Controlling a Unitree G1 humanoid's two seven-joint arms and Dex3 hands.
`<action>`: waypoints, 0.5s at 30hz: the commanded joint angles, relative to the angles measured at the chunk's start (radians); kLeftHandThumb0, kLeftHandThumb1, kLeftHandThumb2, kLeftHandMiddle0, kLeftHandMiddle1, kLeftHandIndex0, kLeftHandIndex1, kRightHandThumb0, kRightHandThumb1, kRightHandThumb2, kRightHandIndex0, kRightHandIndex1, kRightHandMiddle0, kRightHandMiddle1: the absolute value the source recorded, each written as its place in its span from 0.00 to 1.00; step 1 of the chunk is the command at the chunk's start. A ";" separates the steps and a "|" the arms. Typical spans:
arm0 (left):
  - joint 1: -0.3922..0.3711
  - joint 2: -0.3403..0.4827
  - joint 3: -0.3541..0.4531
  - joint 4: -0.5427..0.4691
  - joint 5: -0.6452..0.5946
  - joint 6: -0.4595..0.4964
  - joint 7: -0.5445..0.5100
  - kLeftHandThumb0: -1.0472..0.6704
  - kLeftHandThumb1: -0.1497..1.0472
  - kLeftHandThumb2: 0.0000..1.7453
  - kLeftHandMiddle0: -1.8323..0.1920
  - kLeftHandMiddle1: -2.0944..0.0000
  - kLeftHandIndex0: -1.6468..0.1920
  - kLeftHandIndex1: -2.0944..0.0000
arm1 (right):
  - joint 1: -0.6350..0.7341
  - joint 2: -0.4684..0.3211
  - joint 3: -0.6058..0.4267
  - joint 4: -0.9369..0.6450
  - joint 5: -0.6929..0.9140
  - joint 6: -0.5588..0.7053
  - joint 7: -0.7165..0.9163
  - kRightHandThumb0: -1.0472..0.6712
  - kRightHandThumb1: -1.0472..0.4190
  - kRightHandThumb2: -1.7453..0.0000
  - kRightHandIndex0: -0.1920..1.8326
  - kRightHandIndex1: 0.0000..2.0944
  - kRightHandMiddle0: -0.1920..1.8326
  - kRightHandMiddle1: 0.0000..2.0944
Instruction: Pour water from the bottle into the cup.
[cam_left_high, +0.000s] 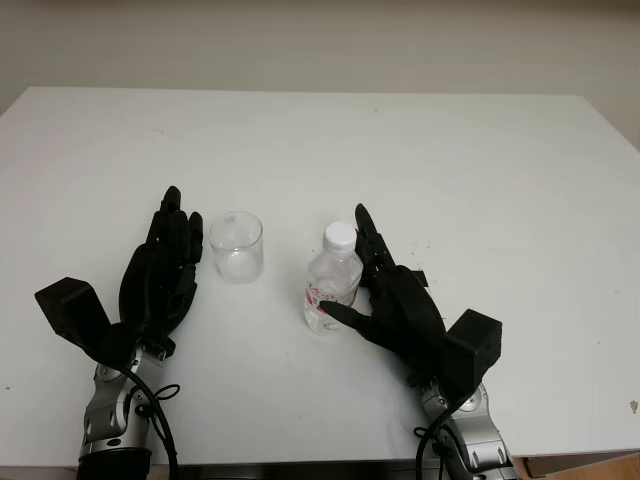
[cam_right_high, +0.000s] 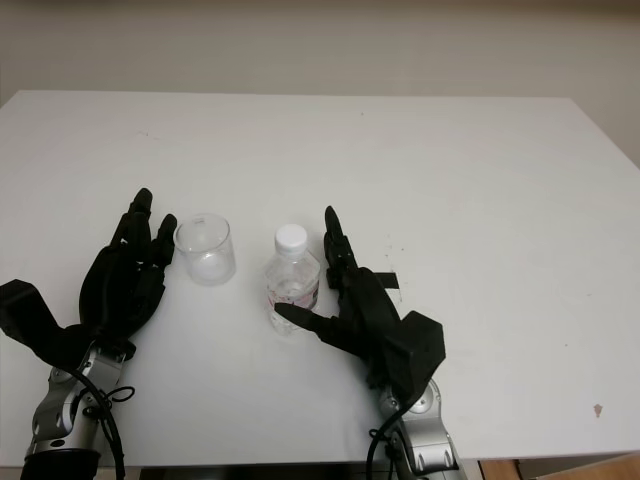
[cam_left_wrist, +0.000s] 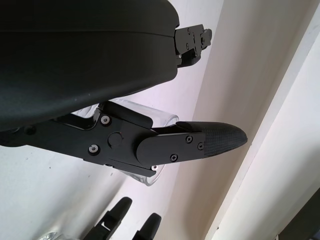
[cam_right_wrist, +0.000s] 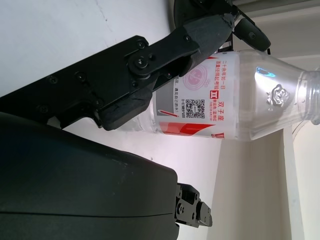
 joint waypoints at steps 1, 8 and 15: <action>-0.006 -0.007 0.002 -0.012 -0.003 -0.011 0.003 0.18 1.00 0.25 0.97 0.97 0.97 0.97 | -0.019 0.004 0.001 0.028 -0.006 -0.022 0.000 0.08 0.12 0.97 0.00 0.00 0.00 0.00; -0.007 -0.014 -0.005 -0.009 0.004 -0.019 0.008 0.19 1.00 0.27 0.98 0.98 0.97 0.98 | -0.037 0.016 0.004 0.050 -0.004 -0.021 0.003 0.08 0.12 0.97 0.00 0.00 0.00 0.00; -0.016 -0.023 -0.009 0.013 0.014 -0.035 0.010 0.19 1.00 0.27 0.98 0.97 0.97 0.97 | -0.061 0.019 0.016 0.057 0.008 -0.041 0.045 0.08 0.13 0.97 0.00 0.00 0.00 0.00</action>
